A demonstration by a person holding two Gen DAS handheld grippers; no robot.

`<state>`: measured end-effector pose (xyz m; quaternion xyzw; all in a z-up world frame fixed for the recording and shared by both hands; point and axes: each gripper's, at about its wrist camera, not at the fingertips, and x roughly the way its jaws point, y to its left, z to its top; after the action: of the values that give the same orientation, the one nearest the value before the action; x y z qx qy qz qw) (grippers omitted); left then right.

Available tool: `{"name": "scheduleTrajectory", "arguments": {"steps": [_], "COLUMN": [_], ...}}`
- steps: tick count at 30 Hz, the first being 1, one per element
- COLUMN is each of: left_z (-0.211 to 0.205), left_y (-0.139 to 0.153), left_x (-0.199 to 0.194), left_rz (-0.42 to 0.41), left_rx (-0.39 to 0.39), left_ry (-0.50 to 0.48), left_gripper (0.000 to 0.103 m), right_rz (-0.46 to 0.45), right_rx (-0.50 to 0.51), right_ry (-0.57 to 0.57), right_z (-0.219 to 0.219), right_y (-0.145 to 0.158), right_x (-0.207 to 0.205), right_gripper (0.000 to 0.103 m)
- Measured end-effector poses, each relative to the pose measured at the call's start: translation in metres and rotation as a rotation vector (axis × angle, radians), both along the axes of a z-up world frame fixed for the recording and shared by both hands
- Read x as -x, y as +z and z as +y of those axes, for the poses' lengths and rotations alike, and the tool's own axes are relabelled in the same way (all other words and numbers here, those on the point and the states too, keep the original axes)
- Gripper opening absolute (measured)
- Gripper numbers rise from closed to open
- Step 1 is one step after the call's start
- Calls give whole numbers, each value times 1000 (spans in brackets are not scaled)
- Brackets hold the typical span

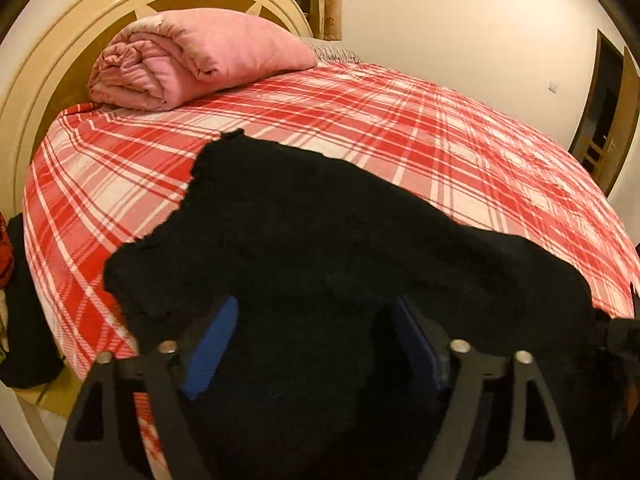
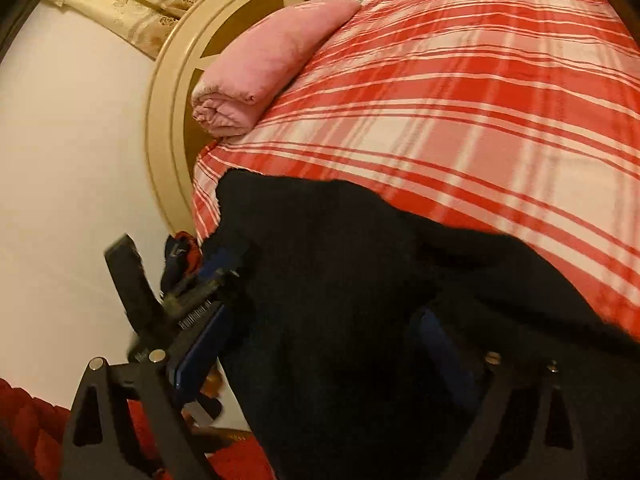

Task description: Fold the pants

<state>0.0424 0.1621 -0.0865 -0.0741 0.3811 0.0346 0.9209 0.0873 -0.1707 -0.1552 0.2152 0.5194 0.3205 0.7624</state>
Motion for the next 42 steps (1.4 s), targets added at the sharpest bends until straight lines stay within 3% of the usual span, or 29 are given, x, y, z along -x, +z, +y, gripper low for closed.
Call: {"name": "scheduleTrajectory", "arguments": {"steps": [3,7,12,15,17,18,21,23,26,28,30,33,35,39,42], "left_z": [-7,-5,-8,-9,-8,-8,-9,-9,-8,-8,-8,-8,-9,-10,-8], "left_y": [-5,-5,-7,-6,-6,-6,-6,-6,-6,-6,-6,-7,-7,-7,-7], "left_x": [1,1,2,0,0,0,-1,-1,-1,-1,-1,-1,-1,0,-1], "left_rz": [-13,-10,-18,-14,-11,-9,-5,-6,-4,-1,-1,-3,-7,-9,0], "left_rx": [-50,-31,-43,-41,-39,-38,-37,-37,-33,-32,-29,-30,-29,-32,-28], "left_ry": [-1,-13,-28,-22,-25,-26,-27,-26,-28,-28,-30,-34,-32,-30,-44], "left_gripper": [89,89,93,94,94,94,95,95,95,95,96,97,98,98,98], "right_rz": [-32,-88,-47,-30,37,52,-24,-43,-20,-19,-16,48,34,63,37], "right_rx": [8,66,134,64,-72,-95,22,50,-43,-73,-73,-158,-132,-251,-206], "right_ry": [-1,-44,-75,-31,64,102,146,87,-79,-97,21,204,177,86,56], "right_z": [-2,-27,-64,-63,-50,-40,-12,-10,-28,-29,-16,8,15,11,0], "right_y": [5,19,10,7,3,1,4,3,-4,-6,-4,-5,-5,-12,-3], "right_x": [1,9,11,9,8,9,9,-1,-16,-16,-10,-3,-11,-43,-65], "right_gripper": [97,96,96,96,96,96,96,96,96,96,96,96,96,96,94]}}
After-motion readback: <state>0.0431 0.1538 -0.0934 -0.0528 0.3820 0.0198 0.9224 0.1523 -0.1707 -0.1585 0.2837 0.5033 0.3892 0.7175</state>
